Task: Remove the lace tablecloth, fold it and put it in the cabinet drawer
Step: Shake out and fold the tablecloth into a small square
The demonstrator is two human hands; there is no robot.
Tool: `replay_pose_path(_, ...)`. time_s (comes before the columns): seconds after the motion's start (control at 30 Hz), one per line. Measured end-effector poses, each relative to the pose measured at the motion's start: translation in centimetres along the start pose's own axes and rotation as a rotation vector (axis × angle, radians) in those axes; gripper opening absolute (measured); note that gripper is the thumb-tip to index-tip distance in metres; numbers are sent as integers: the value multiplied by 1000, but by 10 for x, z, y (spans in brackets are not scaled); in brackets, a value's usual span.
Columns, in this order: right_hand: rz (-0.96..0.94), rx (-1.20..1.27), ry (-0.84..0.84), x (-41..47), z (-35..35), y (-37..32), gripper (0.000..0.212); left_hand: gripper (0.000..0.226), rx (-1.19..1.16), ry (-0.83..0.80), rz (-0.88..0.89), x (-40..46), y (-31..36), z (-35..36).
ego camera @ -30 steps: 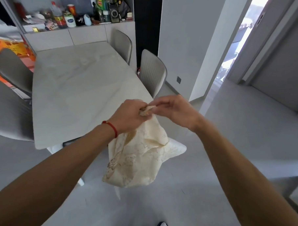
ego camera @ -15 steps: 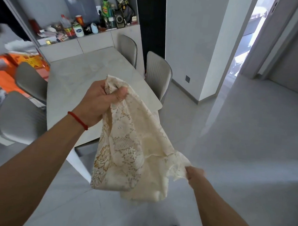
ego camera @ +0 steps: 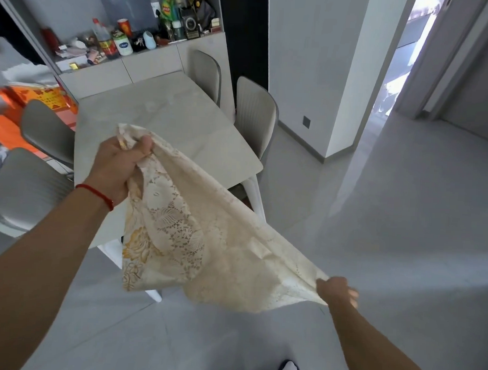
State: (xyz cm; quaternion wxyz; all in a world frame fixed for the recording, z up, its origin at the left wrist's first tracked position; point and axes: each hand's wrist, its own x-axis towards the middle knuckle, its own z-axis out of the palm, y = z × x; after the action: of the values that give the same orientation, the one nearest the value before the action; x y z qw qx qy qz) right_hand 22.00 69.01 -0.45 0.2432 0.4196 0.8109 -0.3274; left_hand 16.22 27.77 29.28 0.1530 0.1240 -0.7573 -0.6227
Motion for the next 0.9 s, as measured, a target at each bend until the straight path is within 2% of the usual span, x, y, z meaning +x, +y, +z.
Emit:
replay_pose_path(0.07,-314,-100,-112,-31,-9,-39,36,12,51,-151,54,-5,3,20)
replay_pose_path(0.1,-509,-76,-158,-50,-14,-61,26,9,94,-221,82,-8,2,32)
replay_pose_path(0.2,-1004,261,-197,-124,-38,-126,16,13,233,-369,162,-23,-6,71)
replay_pose_path(0.23,-1140,350,-198,-149,-48,-145,18,12,278,-410,194,-29,-9,82)
replay_pose_path(0.3,-1313,317,-227,-187,-63,-173,38,17,342,-483,230,-39,-12,97)
replay_pose_path(0.37,-1305,173,-272,-205,-71,-191,54,25,395,-520,224,-44,-12,100)
replay_pose_path(0.47,-1262,100,-300,-206,-74,-202,38,9,423,-534,196,-45,-13,97)
replay_pose_path(0.53,-1297,129,-244,-200,-73,-204,31,13,410,-513,215,-42,-15,91)
replay_pose_path(0.6,-1284,165,-134,-189,-75,-204,39,26,384,-434,206,-33,-17,77)
replay_pose_path(0.7,-1141,176,-19,-158,-92,-197,53,40,387,-273,94,-13,-30,37)
replay_pose_path(0.8,-1001,206,40,-120,-121,-184,61,34,297,-96,-80,5,-49,-8)
replay_pose_path(0.9,-835,299,125,-79,-156,-171,64,24,-15,78,-296,15,-64,-50)
